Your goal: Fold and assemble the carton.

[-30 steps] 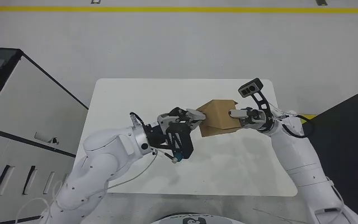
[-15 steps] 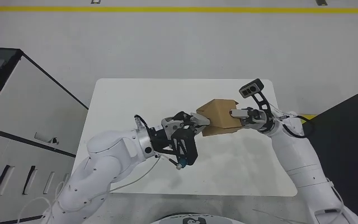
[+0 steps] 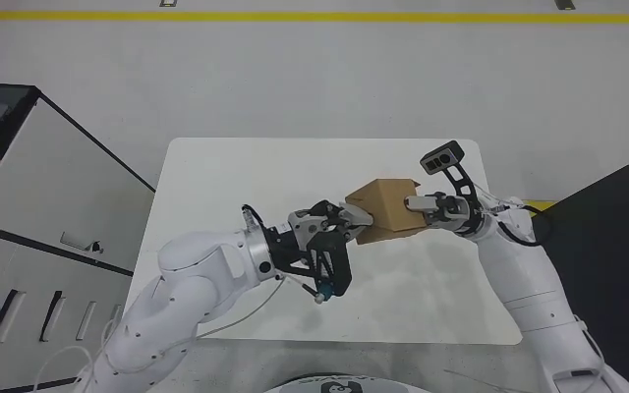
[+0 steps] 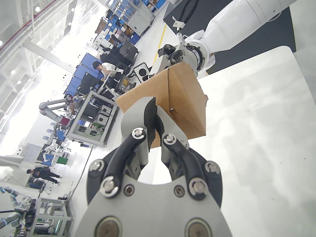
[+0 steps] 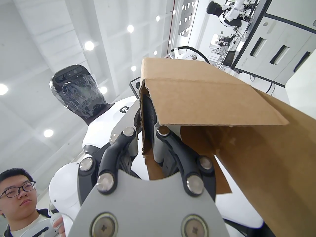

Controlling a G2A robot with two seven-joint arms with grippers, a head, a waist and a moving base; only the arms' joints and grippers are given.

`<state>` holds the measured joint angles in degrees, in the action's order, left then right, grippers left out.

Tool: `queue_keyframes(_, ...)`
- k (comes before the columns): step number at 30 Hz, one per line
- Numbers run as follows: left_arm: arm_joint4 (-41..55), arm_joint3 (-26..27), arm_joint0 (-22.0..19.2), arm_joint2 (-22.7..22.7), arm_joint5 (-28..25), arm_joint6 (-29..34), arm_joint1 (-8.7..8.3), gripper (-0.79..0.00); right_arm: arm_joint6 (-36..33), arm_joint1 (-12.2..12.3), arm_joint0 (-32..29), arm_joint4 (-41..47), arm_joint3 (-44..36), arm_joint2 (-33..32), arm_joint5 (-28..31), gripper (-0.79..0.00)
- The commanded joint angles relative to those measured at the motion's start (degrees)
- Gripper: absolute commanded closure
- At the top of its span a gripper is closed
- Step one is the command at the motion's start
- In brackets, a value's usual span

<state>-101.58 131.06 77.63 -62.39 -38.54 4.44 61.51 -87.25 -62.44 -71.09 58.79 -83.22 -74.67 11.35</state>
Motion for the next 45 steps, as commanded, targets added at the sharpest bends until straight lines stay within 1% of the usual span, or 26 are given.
queue_keyframes(1,-0.2,0.0,0.0,0.2,0.0,0.0,-0.01,0.000,0.0,0.0,-0.1,-0.1,-0.2,-0.1,-0.1,0.000)
queue_keyframes(20,-1.0,0.5,0.3,0.7,-0.5,0.1,-0.17,0.000,0.4,-0.2,-1.2,-0.7,-1.8,-0.4,-0.3,0.000)
queue_keyframes(34,-1.0,0.0,-0.2,1.6,-0.2,0.3,-0.08,0.000,0.4,-0.3,-1.5,-1.5,-2.3,-0.4,-0.7,0.000)
queue_keyframes(45,-0.1,-0.1,0.0,0.0,0.6,0.8,-0.19,0.000,-0.2,-0.3,-1.4,-0.8,-1.0,-1.4,-1.0,0.000)
